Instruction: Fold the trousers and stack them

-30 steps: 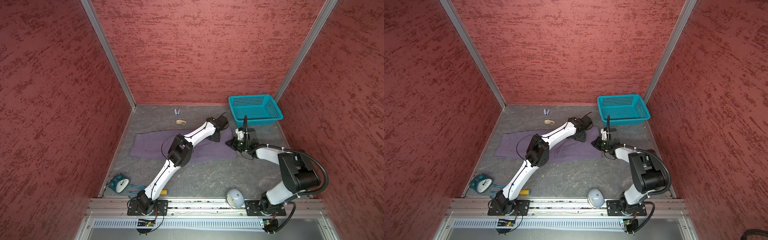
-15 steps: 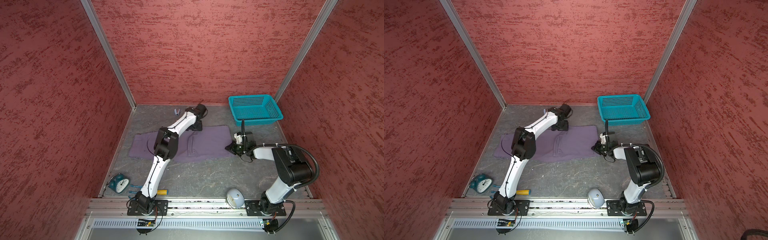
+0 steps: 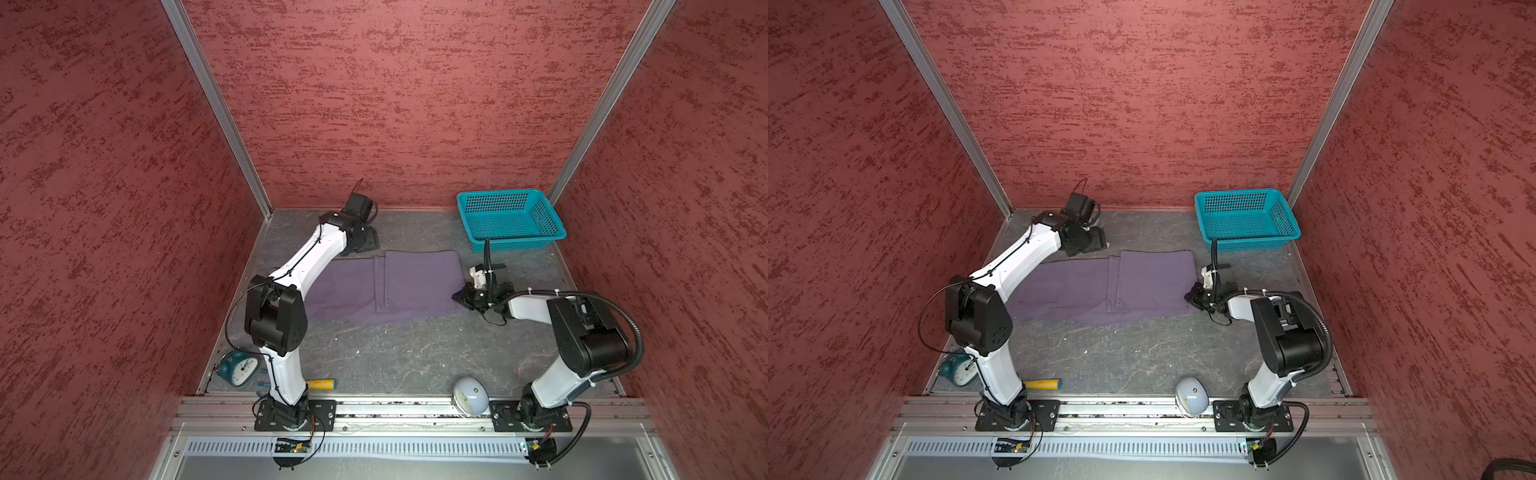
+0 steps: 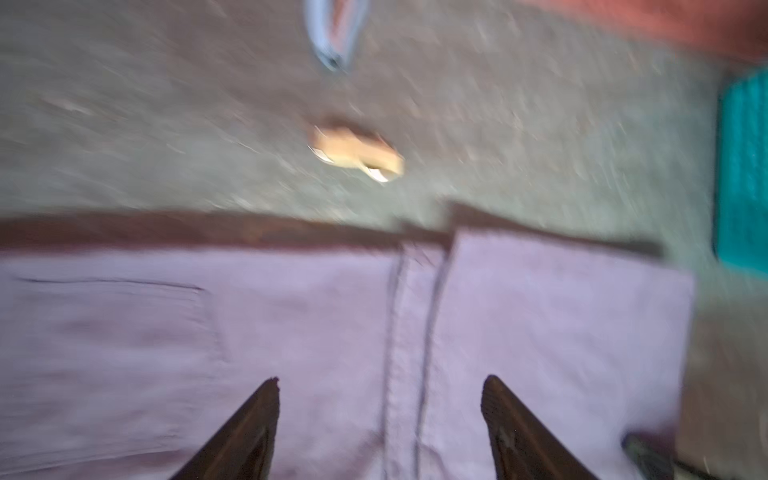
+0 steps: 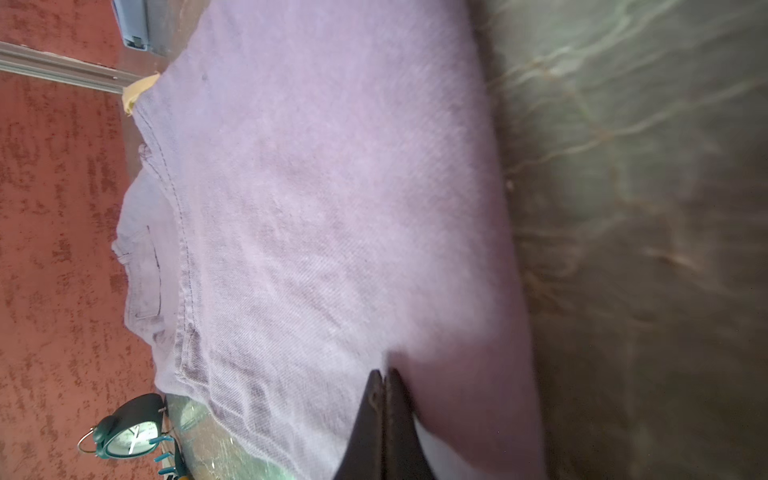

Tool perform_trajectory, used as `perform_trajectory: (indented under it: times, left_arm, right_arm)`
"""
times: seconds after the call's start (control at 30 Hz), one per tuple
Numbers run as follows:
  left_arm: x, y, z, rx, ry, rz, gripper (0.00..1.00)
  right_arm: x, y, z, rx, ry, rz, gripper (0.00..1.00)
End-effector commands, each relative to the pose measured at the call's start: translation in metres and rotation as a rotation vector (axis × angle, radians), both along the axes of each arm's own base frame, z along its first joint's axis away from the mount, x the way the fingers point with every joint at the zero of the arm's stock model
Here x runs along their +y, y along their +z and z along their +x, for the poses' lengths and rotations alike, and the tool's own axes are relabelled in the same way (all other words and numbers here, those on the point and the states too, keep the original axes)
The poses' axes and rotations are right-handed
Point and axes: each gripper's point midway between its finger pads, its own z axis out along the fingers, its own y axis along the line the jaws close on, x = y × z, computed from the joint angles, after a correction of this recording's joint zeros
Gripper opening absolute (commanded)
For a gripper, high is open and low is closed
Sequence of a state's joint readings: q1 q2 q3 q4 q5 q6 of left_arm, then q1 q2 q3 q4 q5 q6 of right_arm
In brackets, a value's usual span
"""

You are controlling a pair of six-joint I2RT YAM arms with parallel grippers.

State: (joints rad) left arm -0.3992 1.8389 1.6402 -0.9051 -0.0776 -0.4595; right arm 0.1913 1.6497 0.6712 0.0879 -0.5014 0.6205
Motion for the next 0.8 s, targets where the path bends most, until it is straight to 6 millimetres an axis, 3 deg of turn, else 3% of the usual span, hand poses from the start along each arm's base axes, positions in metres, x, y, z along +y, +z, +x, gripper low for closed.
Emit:
perform_trajectory:
  times: [0.0, 0.13, 0.27, 0.33, 0.47, 0.77]
  left_arm:
    - [-0.015, -0.041, -0.034, 0.133, -0.024, -0.076, 0.73]
    - [-0.020, -0.065, -0.072, 0.224, -0.028, -0.089, 0.73]
    - [-0.028, -0.075, -0.091, 0.260, -0.019, -0.137, 0.73]
    - [-0.034, -0.075, -0.092, 0.255, -0.017, -0.158, 0.72]
    - [-0.049, -0.071, -0.086, 0.230, -0.016, -0.216, 0.47]
    - [-0.066, -0.101, -0.082, 0.286, -0.016, -0.219, 0.48]
  right_arm:
    - [-0.013, 0.028, 0.012, -0.072, -0.010, -0.086, 0.00]
    - [-0.019, 0.057, 0.015, -0.145, -0.003, -0.143, 0.00]
    - [-0.023, 0.078, 0.015, -0.198, -0.012, -0.161, 0.01]
    - [-0.023, 0.081, 0.014, -0.204, -0.015, -0.158, 0.01]
    - [-0.021, 0.084, 0.009, -0.211, -0.013, -0.135, 0.01]
    - [-0.022, 0.088, 0.002, -0.226, -0.023, -0.116, 0.07]
